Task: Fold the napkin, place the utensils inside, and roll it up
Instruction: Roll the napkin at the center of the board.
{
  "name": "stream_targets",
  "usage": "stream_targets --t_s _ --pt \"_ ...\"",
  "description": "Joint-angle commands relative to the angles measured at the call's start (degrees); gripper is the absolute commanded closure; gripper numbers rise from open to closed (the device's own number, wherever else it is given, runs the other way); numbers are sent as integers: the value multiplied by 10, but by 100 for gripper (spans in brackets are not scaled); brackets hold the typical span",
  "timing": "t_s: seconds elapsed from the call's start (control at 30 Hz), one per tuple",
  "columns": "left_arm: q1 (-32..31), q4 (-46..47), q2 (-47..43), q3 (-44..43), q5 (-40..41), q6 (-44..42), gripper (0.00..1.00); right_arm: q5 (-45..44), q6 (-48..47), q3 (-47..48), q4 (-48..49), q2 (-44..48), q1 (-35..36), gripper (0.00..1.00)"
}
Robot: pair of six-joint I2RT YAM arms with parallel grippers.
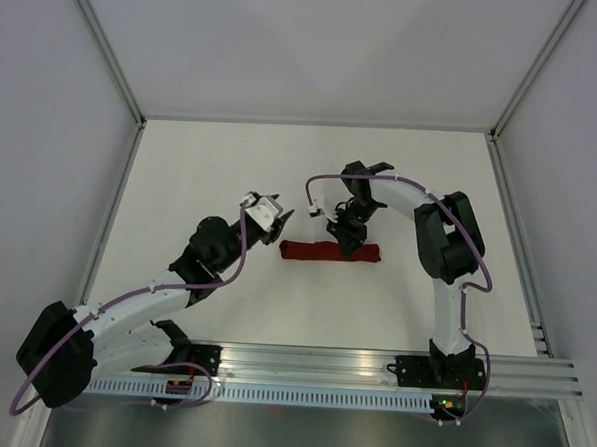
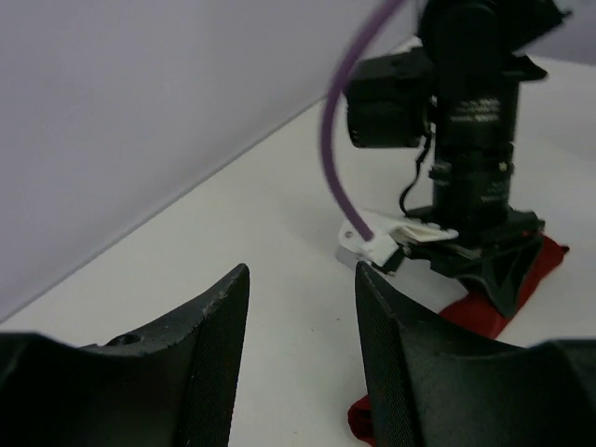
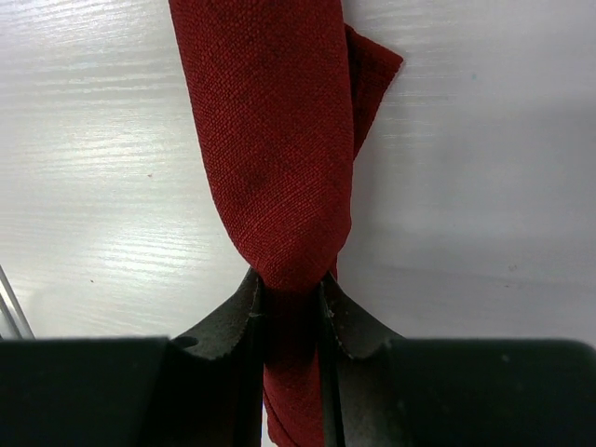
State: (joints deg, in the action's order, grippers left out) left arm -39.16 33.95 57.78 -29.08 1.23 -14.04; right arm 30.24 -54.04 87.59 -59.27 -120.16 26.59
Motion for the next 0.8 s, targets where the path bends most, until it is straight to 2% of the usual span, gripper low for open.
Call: stream_targets --t_s 0.0,0.1,0.37,0.53,0.77 --pt "-39 -9 47 -20 -53 -126 45 -37 -33 13 -10 -59 -2 98" --pt "-65 -37 93 -40 -61 -157 41 -35 -36 37 -32 -84 -2 98" --pt "-111 -155 217 -119 -83 -237 37 -33 -34 74 -54 -114 -5 98" --pt "-116 -206 304 -171 -118 -271 36 -31 -30 81 -60 -121 -6 98" --pt "-116 -245 380 -224 -150 -290 36 -33 -28 81 -67 -130 -6 97"
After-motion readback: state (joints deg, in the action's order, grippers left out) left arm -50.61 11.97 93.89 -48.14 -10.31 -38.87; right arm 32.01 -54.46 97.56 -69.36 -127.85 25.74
